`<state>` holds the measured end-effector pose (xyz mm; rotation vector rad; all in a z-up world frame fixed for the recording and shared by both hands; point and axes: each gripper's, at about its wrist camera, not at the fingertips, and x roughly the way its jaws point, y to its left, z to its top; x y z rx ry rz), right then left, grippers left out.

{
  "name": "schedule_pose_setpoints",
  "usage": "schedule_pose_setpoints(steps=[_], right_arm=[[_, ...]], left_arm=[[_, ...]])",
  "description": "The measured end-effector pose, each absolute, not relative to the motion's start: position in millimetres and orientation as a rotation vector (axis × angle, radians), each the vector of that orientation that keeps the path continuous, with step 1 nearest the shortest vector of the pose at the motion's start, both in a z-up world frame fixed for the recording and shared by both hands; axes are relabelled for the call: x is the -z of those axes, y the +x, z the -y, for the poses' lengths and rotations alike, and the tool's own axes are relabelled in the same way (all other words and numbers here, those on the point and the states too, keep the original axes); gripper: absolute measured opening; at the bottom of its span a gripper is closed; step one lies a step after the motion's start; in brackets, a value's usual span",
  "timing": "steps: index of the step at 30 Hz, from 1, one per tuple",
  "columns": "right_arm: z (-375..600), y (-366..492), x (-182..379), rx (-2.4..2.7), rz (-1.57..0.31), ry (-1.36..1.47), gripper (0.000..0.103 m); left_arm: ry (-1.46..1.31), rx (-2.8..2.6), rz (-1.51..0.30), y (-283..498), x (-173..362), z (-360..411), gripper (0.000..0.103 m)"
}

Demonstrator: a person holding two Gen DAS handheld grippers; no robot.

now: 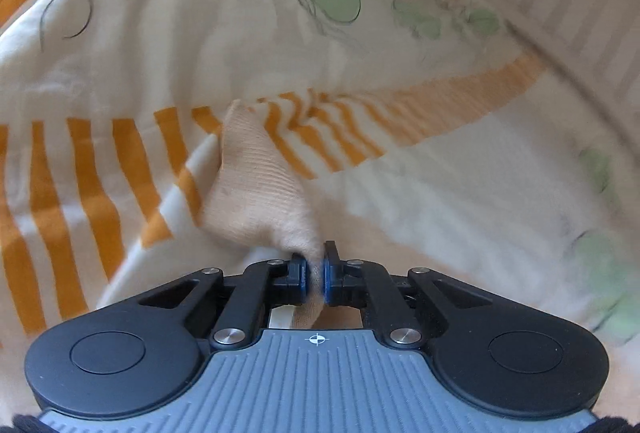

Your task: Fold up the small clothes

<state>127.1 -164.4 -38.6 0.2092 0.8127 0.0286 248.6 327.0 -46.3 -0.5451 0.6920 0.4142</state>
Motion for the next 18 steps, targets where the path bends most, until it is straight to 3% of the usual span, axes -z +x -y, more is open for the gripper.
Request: schedule_pose_setpoints(steps=[11, 18], right_arm=[[207.0, 114.2, 43.4, -0.005, -0.781, 0.319, 0.102], [239.3, 102.0, 39.3, 0.035, -0.747, 0.379, 0.102]], left_arm=[[-0.334, -0.053, -0.514, 223.7, -78.9, -173.3, 0.007], [-0.241, 0.265, -0.532, 224.0, -92.7, -27.0, 0.008]])
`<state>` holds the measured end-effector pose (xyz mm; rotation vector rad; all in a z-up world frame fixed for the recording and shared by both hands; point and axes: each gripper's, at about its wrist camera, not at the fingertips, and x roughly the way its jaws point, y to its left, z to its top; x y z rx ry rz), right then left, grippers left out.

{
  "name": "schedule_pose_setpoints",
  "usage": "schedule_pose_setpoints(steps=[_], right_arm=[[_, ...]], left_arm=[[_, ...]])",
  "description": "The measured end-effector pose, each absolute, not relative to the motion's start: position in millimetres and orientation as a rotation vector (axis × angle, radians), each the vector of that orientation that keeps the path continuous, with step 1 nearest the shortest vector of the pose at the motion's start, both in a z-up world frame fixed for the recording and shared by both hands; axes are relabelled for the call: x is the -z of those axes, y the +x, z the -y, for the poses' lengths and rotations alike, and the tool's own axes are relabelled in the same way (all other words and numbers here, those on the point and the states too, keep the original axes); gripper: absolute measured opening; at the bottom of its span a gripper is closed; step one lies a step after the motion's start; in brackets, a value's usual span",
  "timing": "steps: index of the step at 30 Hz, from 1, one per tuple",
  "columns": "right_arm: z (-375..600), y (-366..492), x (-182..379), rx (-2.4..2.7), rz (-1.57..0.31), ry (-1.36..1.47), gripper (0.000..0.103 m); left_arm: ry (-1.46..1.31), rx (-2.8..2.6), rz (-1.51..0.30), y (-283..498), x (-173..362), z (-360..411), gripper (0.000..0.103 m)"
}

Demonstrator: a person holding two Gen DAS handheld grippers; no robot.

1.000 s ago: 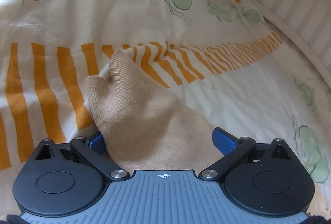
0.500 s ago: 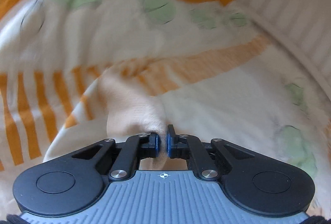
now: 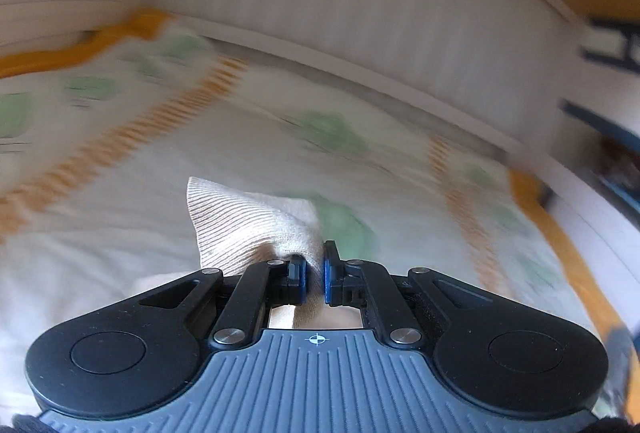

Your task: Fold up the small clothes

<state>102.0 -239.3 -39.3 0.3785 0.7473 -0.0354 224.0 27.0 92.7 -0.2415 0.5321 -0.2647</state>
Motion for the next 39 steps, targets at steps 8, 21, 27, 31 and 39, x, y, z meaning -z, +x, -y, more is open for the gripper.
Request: schedule_pose_setpoints(steps=[8, 21, 27, 31, 39], right_arm=[[264.3, 95.7, 34.4, 0.074, -0.727, 0.414, 0.102], [257.4, 130.6, 24.6, -0.005, -0.720, 0.421, 0.102], [240.4, 176.2, 15.7, -0.060, -0.695, 0.354, 0.102], [237.7, 199.8, 15.8, -0.062, -0.711, 0.343, 0.102], [240.1, 226.5, 34.8, -0.035, -0.802, 0.368, 0.102]], left_arm=[[-0.068, 0.488, -0.633, 214.1, -27.0, 85.4, 0.049], [0.104, 0.255, -0.728, 185.6, 15.2, -10.2, 0.058], [-0.035, 0.097, -0.838, 205.2, 30.3, -72.2, 0.058], [-0.053, 0.097, -0.857, 202.2, 42.6, -89.0, 0.058], [-0.010, 0.129, -0.851, 214.2, 52.4, -87.4, 0.059]])
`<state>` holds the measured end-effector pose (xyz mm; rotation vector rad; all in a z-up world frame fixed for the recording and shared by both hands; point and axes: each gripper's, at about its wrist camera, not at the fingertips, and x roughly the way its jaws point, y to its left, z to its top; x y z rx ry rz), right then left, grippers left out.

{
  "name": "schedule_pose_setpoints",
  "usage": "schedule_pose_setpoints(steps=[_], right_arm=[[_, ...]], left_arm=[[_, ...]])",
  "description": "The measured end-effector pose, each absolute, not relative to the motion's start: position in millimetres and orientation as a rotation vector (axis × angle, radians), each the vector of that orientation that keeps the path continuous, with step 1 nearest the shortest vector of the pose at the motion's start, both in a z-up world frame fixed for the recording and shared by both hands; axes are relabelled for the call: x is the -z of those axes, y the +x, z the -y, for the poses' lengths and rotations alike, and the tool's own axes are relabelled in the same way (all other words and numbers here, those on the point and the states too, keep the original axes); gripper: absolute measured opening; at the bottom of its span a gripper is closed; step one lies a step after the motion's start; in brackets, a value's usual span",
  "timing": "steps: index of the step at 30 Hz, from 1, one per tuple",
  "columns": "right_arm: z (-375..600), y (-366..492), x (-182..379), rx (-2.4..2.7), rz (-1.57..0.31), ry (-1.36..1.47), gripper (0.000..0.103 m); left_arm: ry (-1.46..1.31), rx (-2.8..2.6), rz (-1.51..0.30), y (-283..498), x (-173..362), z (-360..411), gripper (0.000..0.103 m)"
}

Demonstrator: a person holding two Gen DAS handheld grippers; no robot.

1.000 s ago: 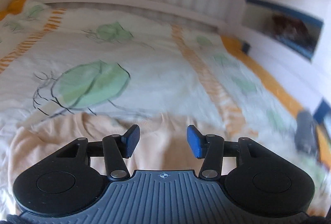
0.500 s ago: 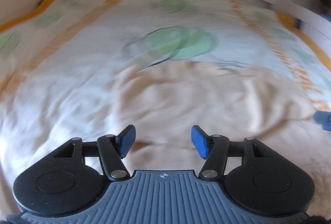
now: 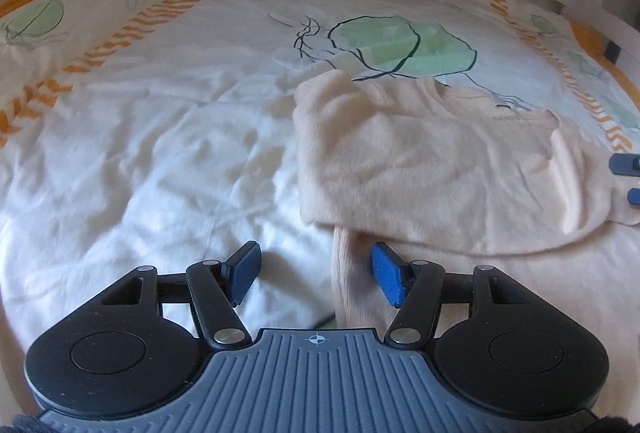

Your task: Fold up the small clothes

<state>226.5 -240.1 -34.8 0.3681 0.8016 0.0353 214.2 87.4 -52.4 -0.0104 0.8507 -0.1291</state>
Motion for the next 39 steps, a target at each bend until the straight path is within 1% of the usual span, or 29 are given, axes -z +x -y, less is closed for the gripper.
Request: schedule_pose_setpoints(steps=[5, 7, 11, 13, 14, 15, 16, 17, 18, 22, 27, 29, 34, 39], right_arm=[[239.0, 232.9, 46.1, -0.021, -0.841, 0.397, 0.102], [238.4, 234.3, 47.6, -0.015, -0.841, 0.402, 0.103], [235.9, 241.0, 47.5, -0.029, -0.853, 0.411, 0.103], [236.3, 244.2, 47.6, -0.060, -0.851, 0.440, 0.100], [236.4, 244.6, 47.0, -0.065, -0.850, 0.456, 0.085], [235.5, 245.9, 46.1, -0.061, -0.853, 0.459, 0.061], [234.1, 247.3, 45.1, -0.053, -0.865, 0.452, 0.050], [232.6, 248.9, 44.6, -0.048, -0.879, 0.450, 0.021], [232.0, 249.6, 43.8, -0.052, -0.888, 0.461, 0.015], [223.1, 245.8, 17.7, -0.111, -0.836, 0.491, 0.013], [222.2, 228.2, -52.1, -0.116, -0.615, 0.400, 0.012], [233.2, 224.8, -64.2, -0.051, -0.577, 0.370, 0.012], [256.9, 225.5, -53.5, 0.072, -0.636, 0.345, 0.012], [249.9, 228.6, -32.8, 0.061, -0.704, 0.326, 0.012]], left_arm=[[0.052, 0.141, -0.845, 237.0, 59.9, -83.7, 0.060], [0.045, 0.145, -0.837, 242.7, 62.6, -86.2, 0.066], [-0.010, 0.154, -0.790, 243.1, 70.0, -95.2, 0.068], [-0.016, 0.150, -0.776, 241.8, 70.6, -94.8, 0.068], [-0.010, 0.149, -0.774, 241.5, 69.9, -93.5, 0.068], [-0.005, 0.149, -0.771, 241.2, 69.6, -92.7, 0.068], [-0.008, 0.148, -0.770, 241.0, 69.8, -92.6, 0.069], [-0.016, 0.147, -0.768, 240.9, 69.6, -93.2, 0.069], [-0.021, 0.147, -0.767, 241.1, 69.0, -93.9, 0.069], [-0.030, 0.149, -0.764, 239.9, 68.2, -95.4, 0.069], [0.000, 0.148, -0.760, 235.6, 67.2, -92.3, 0.069], [0.009, 0.147, -0.758, 235.2, 67.0, -91.0, 0.069], [0.012, 0.134, -0.752, 237.3, 66.3, -90.0, 0.069], [0.049, 0.115, -0.727, 239.0, 65.2, -84.8, 0.069]])
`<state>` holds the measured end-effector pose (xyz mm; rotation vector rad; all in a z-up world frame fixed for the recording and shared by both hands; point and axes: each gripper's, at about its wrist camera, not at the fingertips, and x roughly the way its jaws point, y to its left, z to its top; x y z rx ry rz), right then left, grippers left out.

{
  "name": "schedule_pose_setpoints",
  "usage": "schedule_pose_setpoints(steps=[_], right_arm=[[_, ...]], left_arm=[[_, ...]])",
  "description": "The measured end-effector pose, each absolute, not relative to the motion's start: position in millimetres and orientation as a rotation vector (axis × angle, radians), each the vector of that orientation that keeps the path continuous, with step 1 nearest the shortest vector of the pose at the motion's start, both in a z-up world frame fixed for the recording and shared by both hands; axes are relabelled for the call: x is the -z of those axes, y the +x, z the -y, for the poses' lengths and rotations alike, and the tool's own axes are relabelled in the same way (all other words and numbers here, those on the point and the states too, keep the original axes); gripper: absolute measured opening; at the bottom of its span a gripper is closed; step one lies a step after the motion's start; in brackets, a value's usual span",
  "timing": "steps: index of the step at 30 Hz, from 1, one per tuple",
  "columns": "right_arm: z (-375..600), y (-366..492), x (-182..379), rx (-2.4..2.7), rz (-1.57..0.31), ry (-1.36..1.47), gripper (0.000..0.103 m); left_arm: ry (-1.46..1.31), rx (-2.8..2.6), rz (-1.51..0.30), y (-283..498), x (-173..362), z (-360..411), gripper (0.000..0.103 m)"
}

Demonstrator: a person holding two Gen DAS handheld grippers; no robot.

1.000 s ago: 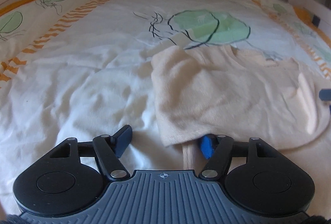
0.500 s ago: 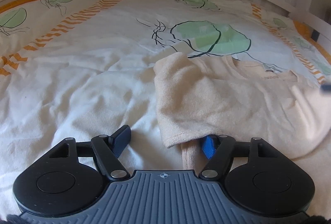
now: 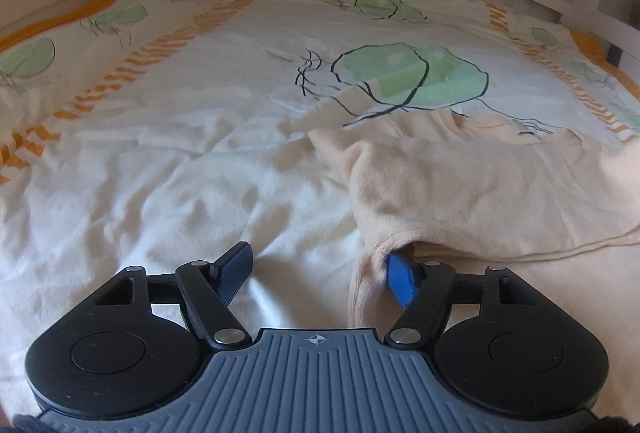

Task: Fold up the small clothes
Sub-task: 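Grasp the sweater's other side with the right gripper and lift it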

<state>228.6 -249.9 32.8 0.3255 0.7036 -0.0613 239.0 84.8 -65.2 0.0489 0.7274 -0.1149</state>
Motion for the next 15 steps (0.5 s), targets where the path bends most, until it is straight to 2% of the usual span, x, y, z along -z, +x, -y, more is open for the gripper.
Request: schedule_pose_setpoints(steps=[5, 9, 11, 15], right_arm=[[246.1, 222.4, -29.2, 0.043, -0.721, 0.326, 0.012], [254.3, 211.4, -28.0, 0.067, -0.707, 0.352, 0.013], [262.7, 208.3, -18.8, 0.098, -0.738, 0.376, 0.014], [275.7, 205.5, 11.6, 0.175, -0.838, 0.363, 0.019]], left_arm=[[0.115, 0.090, -0.688, 237.4, 63.5, -77.6, 0.069], [-0.009, 0.028, -0.731, 238.0, 63.3, -99.0, 0.071], [-0.099, 0.014, -0.768, 235.1, 66.7, -110.8, 0.071], [-0.069, 0.000, -0.775, 228.8, 65.9, -108.6, 0.071]])
